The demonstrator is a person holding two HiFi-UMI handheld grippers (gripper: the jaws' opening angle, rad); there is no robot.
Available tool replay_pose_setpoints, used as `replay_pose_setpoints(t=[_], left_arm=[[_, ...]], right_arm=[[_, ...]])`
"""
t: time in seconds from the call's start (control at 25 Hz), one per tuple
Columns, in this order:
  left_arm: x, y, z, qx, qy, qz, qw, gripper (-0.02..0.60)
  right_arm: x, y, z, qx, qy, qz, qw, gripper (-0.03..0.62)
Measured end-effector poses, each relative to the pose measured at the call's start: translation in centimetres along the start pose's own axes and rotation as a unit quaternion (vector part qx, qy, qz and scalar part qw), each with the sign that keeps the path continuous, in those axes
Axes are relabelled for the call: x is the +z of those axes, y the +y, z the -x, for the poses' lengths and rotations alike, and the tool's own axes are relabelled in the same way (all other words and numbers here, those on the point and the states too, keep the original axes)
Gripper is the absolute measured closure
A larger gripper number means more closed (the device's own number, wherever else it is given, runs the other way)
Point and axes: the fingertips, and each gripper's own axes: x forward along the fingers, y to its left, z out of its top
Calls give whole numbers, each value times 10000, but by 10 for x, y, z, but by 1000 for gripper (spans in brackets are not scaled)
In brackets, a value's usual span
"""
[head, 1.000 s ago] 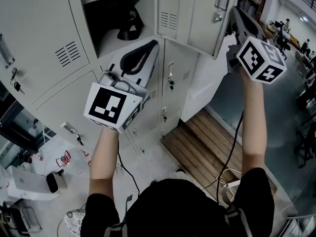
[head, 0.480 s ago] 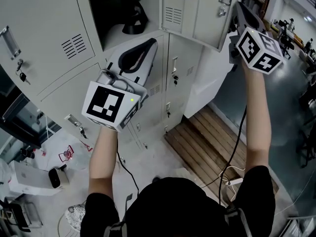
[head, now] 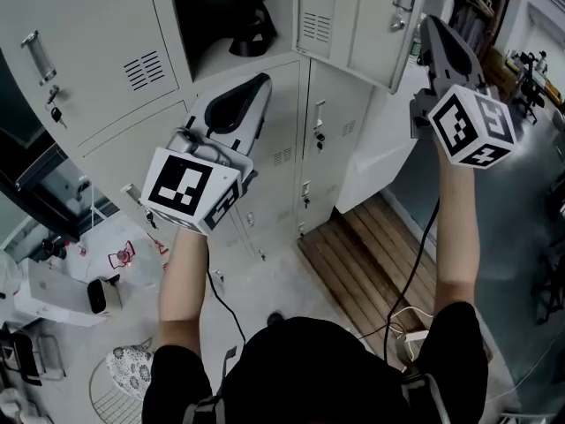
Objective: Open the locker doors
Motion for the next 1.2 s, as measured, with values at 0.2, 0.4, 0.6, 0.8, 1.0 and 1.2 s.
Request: replay_pose_setpoints(t=[0.2,0.4,0.6,0.8,1.0,1.2], left_arm=[[-2,-14,7,303,196,162,9992,563],[0,-51,19,464,335,242,9981,565],[-7,-89,34,627,591,339,9957,564],[-14,-118,52,836,782,542,9919,564],[-22,-145,65,939,947,640,9890,564],[-24,-168,72,972,1048,629,9877,564]], right_arm=[[2,31,24,717,-42,-342,9968,589],[-7,61,57,1427,130,-772,9867,589],[-30,94,93,2028,451,-899,9740,589],[-51,115,129,2318,734,-1119,9635,589],[-64,131,161,2555,857,-1309,9541,589],[-72,144,186,2762,954,-1382,9463,589]])
